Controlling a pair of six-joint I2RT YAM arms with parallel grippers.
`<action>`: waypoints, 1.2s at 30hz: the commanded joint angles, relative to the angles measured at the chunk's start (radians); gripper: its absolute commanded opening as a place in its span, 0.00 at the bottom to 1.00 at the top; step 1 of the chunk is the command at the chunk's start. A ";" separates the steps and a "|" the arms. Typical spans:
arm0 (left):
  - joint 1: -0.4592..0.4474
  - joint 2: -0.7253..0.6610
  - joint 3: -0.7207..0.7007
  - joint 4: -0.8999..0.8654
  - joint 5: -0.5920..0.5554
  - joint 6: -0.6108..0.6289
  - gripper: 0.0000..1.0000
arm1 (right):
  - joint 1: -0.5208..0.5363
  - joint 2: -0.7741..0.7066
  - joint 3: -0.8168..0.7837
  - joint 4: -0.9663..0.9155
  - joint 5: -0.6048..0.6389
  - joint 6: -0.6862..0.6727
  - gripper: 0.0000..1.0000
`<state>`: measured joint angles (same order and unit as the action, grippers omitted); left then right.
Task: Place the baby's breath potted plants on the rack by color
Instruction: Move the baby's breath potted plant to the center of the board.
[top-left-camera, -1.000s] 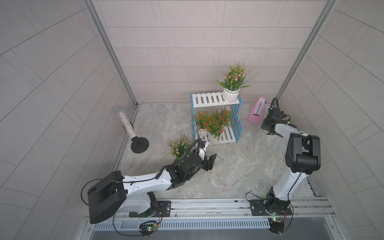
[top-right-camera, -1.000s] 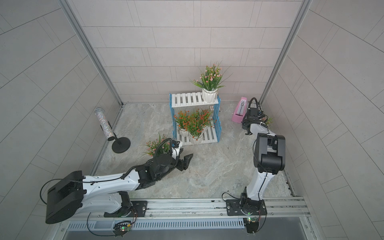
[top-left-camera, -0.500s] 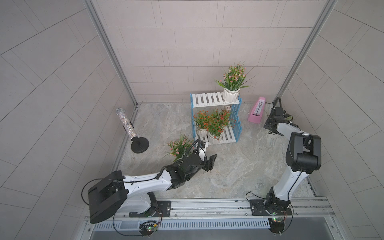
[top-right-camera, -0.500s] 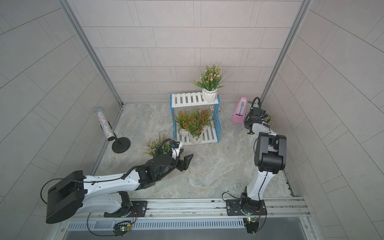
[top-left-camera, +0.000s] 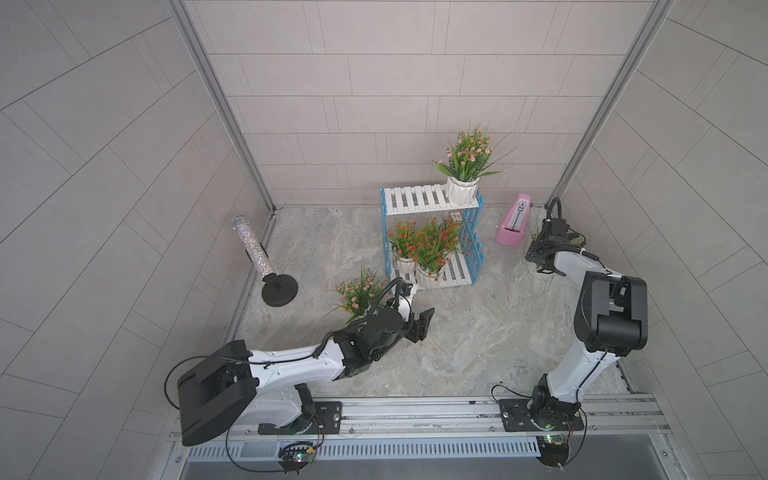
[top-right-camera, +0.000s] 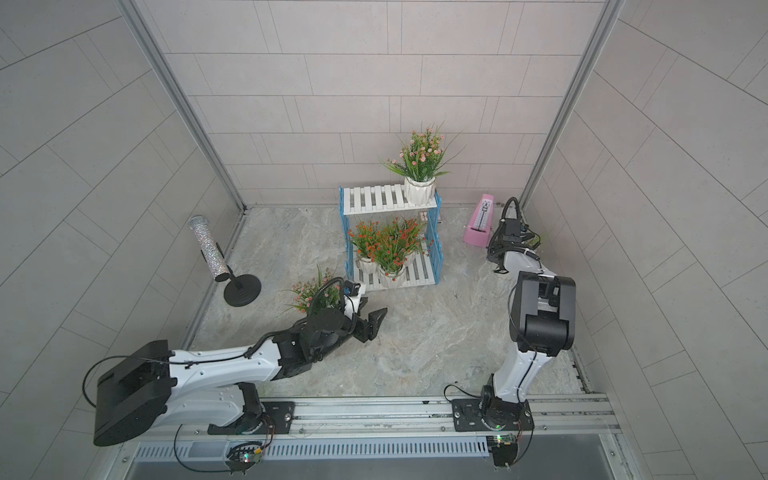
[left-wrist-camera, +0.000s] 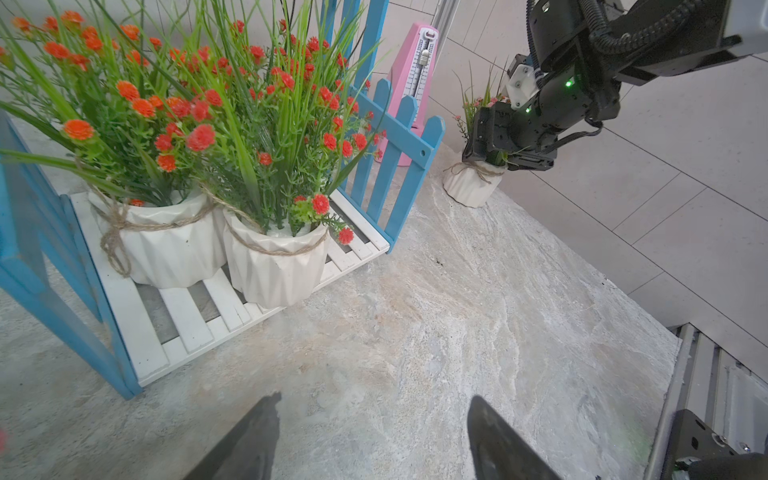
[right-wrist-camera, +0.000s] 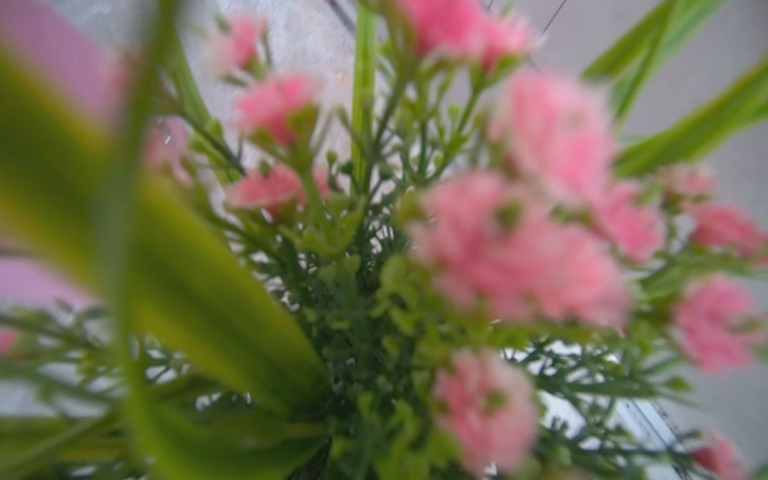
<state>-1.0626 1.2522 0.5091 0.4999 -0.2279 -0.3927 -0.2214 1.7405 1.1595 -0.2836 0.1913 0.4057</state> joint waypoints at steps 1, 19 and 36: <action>0.003 0.009 -0.009 0.022 -0.002 -0.003 0.75 | 0.039 -0.102 -0.051 -0.066 -0.030 0.035 0.65; 0.015 -0.021 -0.021 -0.016 -0.035 -0.005 0.75 | 0.507 -0.568 -0.411 -0.298 0.068 0.137 0.66; 0.017 -0.113 -0.031 -0.136 -0.077 -0.008 0.75 | 0.622 -0.714 -0.530 -0.314 0.056 0.213 0.99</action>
<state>-1.0492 1.1606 0.4885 0.3923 -0.2832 -0.3950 0.3946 1.0100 0.6315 -0.5884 0.2443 0.5850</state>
